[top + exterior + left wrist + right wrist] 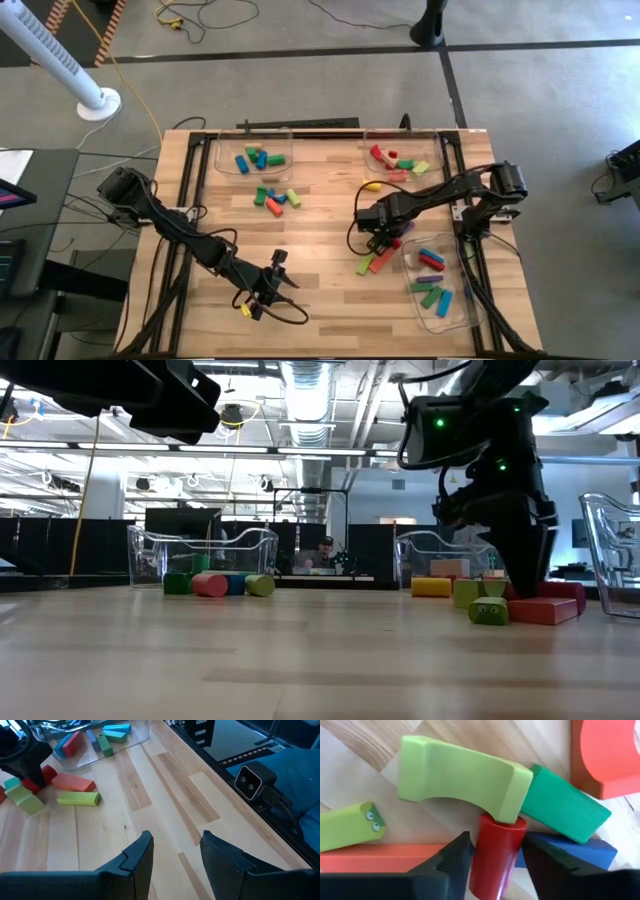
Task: Sort blocks by size
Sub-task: Put the red cylindrical block into the top left transparent bin
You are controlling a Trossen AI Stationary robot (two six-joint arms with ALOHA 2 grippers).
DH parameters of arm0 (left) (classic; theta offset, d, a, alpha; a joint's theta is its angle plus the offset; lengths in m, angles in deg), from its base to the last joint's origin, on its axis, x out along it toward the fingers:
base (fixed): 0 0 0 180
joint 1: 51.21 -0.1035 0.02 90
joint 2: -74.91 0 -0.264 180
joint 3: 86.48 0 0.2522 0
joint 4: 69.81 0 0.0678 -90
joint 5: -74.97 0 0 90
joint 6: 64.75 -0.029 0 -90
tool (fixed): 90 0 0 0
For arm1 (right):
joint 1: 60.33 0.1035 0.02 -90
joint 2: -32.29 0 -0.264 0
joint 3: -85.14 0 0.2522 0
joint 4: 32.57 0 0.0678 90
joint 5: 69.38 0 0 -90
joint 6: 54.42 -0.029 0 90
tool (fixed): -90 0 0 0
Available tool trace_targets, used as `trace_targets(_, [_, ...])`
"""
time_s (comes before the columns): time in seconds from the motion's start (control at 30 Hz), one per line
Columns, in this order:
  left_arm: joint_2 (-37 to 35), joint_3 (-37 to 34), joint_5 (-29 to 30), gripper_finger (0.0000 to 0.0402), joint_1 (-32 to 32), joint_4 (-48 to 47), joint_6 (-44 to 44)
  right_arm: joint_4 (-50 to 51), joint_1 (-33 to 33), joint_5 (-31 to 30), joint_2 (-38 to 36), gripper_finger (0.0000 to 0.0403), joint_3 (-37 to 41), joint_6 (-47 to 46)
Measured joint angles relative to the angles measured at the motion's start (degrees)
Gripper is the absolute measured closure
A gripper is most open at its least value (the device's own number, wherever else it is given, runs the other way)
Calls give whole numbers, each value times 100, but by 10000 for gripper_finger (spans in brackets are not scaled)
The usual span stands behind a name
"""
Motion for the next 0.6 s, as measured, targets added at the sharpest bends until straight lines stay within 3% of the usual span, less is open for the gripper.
trace_targets(0.23, [-2,0,9,246,0,-2,0,-29,45,-14,-32,276,-22,50])
trace_targets(0.6, [-2,0,13,246,0,0,-2,-127,145,-13,-21,265,-17,44])
